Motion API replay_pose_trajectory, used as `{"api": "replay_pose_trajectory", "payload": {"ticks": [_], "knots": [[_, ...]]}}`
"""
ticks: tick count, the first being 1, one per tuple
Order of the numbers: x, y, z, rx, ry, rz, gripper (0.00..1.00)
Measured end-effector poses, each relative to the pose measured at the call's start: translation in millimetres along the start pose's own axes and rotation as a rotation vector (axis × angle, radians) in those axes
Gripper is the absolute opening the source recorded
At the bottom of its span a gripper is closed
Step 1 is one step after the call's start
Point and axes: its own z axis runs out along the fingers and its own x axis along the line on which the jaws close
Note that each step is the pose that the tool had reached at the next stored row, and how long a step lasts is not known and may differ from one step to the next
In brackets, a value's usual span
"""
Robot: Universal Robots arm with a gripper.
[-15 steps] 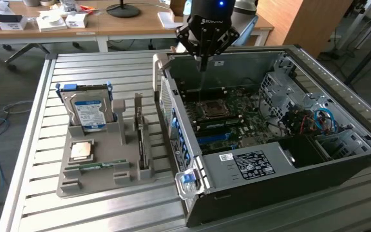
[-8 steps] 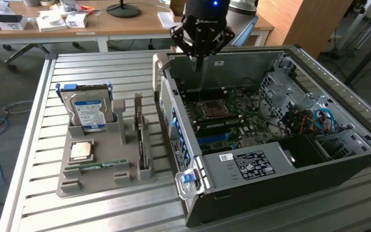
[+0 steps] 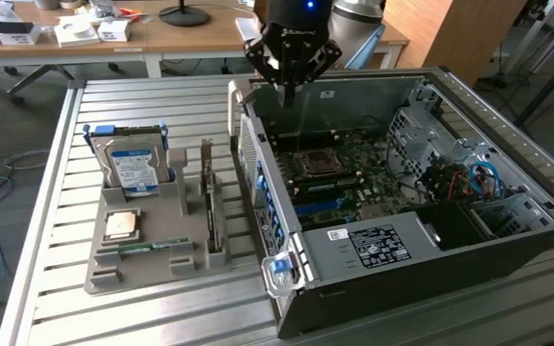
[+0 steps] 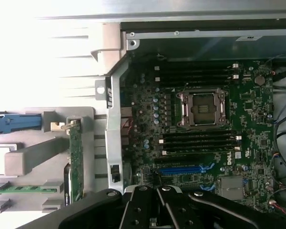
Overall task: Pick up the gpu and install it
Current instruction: 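Reach for the gpu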
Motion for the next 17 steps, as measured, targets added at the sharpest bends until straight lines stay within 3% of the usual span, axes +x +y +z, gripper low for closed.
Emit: {"api": "replay_pose_trajectory", "payload": {"ticks": [17], "knots": [[26.2, -1.8, -0.5, 0.0000, -0.0008, 0.000, 0.11]]}}
